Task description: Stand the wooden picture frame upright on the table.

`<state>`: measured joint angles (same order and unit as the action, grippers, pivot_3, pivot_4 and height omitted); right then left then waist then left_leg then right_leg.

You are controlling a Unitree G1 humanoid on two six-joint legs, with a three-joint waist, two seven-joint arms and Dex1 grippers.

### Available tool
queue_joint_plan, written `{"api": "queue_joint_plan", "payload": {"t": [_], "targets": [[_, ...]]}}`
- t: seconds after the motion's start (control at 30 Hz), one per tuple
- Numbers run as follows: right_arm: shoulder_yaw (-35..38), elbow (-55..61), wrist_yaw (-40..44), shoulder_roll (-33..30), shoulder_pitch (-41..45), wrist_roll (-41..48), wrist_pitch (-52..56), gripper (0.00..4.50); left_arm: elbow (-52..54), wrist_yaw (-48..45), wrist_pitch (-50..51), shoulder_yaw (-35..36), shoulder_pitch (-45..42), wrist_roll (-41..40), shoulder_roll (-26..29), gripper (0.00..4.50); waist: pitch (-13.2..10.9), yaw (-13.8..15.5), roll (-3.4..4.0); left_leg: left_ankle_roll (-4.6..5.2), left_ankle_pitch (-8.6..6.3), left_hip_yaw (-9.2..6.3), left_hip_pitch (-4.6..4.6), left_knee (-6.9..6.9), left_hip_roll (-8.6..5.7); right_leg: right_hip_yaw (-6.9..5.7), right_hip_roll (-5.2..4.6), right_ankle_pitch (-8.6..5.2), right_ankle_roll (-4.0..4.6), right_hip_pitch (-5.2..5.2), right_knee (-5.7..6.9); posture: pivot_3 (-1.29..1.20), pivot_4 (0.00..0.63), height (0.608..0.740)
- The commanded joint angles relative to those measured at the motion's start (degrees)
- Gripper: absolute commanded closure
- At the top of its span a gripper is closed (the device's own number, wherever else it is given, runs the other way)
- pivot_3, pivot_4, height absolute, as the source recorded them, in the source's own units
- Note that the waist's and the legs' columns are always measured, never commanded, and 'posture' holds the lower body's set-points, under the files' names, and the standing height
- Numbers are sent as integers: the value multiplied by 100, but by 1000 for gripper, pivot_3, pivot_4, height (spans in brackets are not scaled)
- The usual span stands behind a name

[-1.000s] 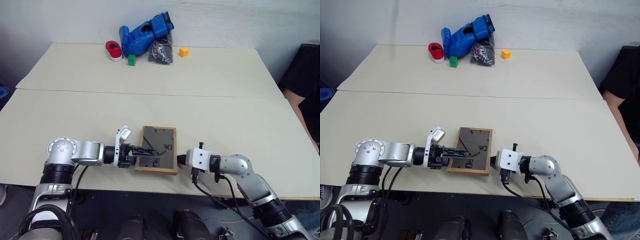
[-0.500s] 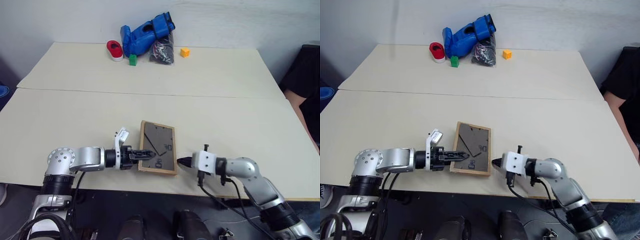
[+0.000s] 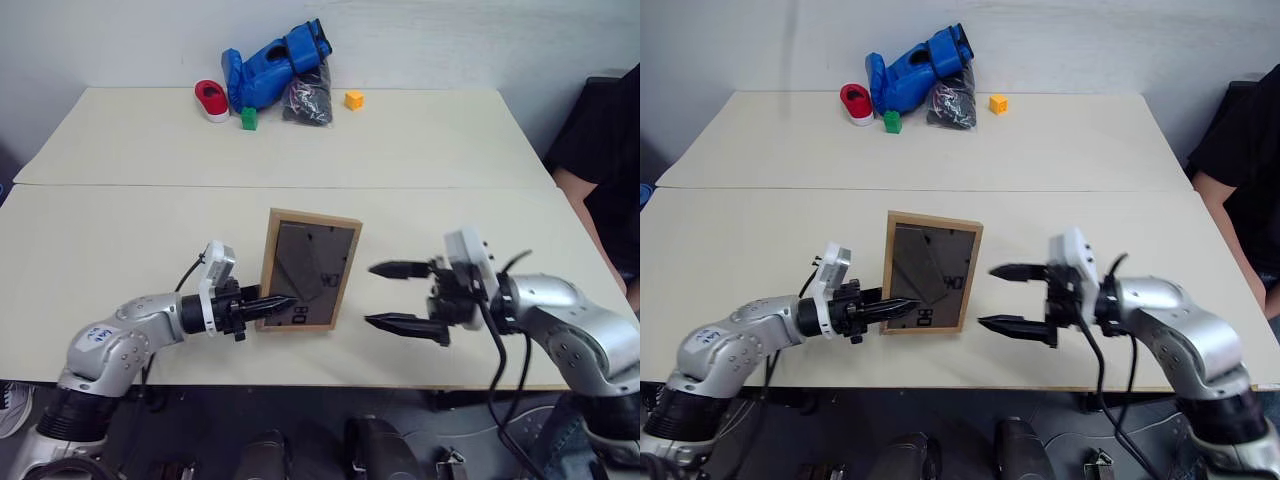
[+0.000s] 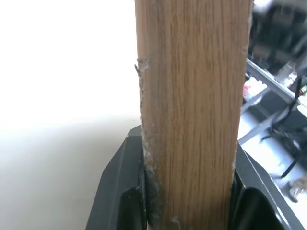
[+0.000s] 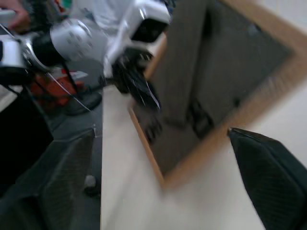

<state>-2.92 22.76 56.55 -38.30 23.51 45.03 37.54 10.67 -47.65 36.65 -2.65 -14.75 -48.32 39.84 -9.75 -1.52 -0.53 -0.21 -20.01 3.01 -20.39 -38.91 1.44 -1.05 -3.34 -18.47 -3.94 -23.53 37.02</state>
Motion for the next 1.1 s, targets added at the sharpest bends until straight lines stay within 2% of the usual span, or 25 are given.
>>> {"api": "queue_joint_plan", "payload": {"t": [0.03,0.23,0.43,0.73,0.93,1.1], "targets": [[-374,-241,-466,570,671,-370,-33,27,90,-287,-219,-87,-127,327,-141,3231,0,-3,1,2,-1,0,-5,-1,-1,1,-2,1,-1,-6,2,0,150,740],[-654,-494,-566,996,1028,-785,-173,27,54,-399,-200,-68,-60,605,-258,3231,0,-1,0,22,-9,-16,-52,-15,-2,-14,-10,6,-10,-28,4,0,150,740],[-913,-478,-424,1325,1163,-767,-74,27,5,-322,-61,6,-91,654,-427,3231,0,-7,1,32,-10,-19,-54,-20,-9,-14,-17,9,-16,-28,-1,0,150,740],[-878,156,96,831,656,-635,-44,27,-135,-21,725,501,-327,198,-683,3231,0,7,0,44,-12,-48,-77,-21,-26,-20,-28,12,-21,-26,-5,0,150,740],[-910,315,590,537,315,-1028,-919,27,-199,4,1182,665,-389,37,-773,3231,-1,-10,1,42,-10,-49,-77,-20,-25,-22,-25,12,-22,-27,-4,0,150,740],[-1003,-37,729,486,78,-1913,-2185,27,-197,-90,1564,736,-444,-163,-736,3231,-1,-5,1,39,-9,-50,-75,-20,-24,-22,-23,12,-22,-27,-5,0,150,740]]}}
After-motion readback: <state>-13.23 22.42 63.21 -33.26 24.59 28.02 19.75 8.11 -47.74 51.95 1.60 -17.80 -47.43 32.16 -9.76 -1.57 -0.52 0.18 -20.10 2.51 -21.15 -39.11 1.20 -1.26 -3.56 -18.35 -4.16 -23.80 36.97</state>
